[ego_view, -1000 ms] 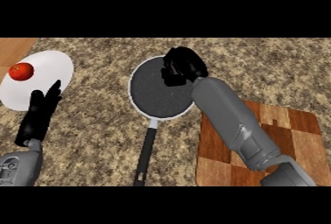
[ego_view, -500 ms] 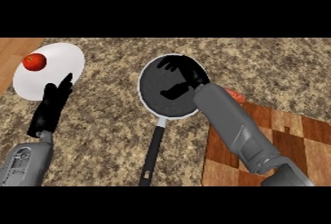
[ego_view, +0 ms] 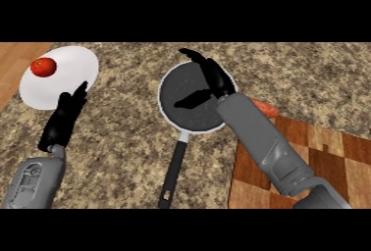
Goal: Pick the sweet potato from the cutting board and place it in the pan
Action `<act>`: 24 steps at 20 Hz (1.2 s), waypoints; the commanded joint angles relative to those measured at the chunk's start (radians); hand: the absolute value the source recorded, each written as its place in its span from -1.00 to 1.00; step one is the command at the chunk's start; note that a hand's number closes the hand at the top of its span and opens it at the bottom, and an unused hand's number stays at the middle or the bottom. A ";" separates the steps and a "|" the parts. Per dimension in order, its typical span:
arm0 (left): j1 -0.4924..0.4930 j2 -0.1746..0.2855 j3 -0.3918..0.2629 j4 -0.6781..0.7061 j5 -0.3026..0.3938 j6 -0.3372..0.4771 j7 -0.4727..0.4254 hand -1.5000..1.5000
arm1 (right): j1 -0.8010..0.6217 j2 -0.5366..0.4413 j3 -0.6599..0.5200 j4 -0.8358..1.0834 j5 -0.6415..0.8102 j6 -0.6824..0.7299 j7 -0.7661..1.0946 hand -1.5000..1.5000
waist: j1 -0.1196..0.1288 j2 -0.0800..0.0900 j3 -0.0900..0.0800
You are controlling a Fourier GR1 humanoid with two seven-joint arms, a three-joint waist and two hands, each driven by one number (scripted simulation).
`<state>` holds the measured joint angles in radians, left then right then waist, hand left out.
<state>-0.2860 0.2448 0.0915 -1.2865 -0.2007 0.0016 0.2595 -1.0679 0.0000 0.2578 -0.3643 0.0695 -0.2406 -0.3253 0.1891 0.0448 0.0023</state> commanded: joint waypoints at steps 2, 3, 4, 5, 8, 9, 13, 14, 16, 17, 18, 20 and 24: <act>0.013 -0.001 0.004 -0.022 0.005 0.000 0.026 0.00 | -0.044 0.000 -0.037 0.004 -0.110 -0.045 -0.021 -1.00 | -0.037 -0.013 0.000; -0.003 0.003 0.004 -0.001 -0.013 0.016 0.017 0.00 | -0.049 0.000 -0.023 0.001 -0.133 -0.065 -0.011 -1.00 | -0.034 -0.011 -0.001; 0.004 0.036 0.048 0.029 0.008 0.008 -0.008 0.00 | -0.017 0.000 -0.039 0.016 -0.143 -0.061 -0.063 -1.00 | -0.059 -0.010 -0.001; 0.014 0.024 0.038 0.017 0.009 0.006 -0.009 0.00 | -0.082 0.000 -0.051 0.014 -0.172 -0.084 0.006 -1.00 | -0.053 -0.014 -0.002; 0.031 0.062 0.080 0.009 0.033 -0.008 -0.013 0.00 | -0.091 0.000 -0.082 0.069 -0.177 -0.113 -0.030 -1.00 | -0.090 -0.020 -0.002; 0.063 0.035 0.056 -0.010 0.017 0.008 -0.007 0.00 | -0.079 0.000 -0.098 0.095 -0.171 -0.102 -0.050 -1.00 | -0.110 -0.023 -0.002; 0.127 0.051 0.095 -0.001 0.038 0.005 -0.047 0.00 | -0.119 -0.124 -0.172 0.119 -0.215 0.014 -0.038 -1.00 | -0.130 -0.027 -0.002; 0.076 0.068 0.108 0.009 0.051 -0.010 -0.011 0.00 | -0.123 -0.141 -0.174 0.130 -0.209 0.026 -0.062 -1.00 | -0.137 -0.026 -0.002; 0.061 0.053 0.107 0.072 0.031 0.016 -0.035 0.00 | -0.065 -0.183 -0.185 0.127 -0.216 0.080 -0.123 -1.00 | -0.159 -0.028 -0.002; 0.118 0.075 0.107 -0.020 0.045 -0.012 -0.035 0.00 | -0.084 -0.230 -0.200 0.141 -0.223 0.124 -0.116 -1.00 | -0.142 -0.029 -0.001; 0.103 0.063 0.112 0.014 0.054 -0.010 -0.054 0.00 | -0.064 -0.294 -0.203 0.141 -0.228 0.204 -0.124 -1.00 | -0.152 -0.028 -0.001; 0.094 0.070 0.110 0.005 0.037 0.002 -0.036 0.00 | -0.090 -0.323 -0.213 0.156 -0.227 0.249 -0.115 -1.00 | -0.151 -0.029 -0.001; 0.104 0.068 0.116 -0.021 0.046 0.001 -0.003 0.00 | -0.038 -0.429 -0.213 0.168 -0.215 0.401 -0.179 -1.00 | -0.156 -0.031 -0.001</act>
<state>-0.1796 0.3086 0.2020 -1.2861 -0.1596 0.0039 0.2253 -1.1262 -0.3246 0.0569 -0.2069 -0.1445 0.0231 -0.4691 0.0404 0.0157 0.0011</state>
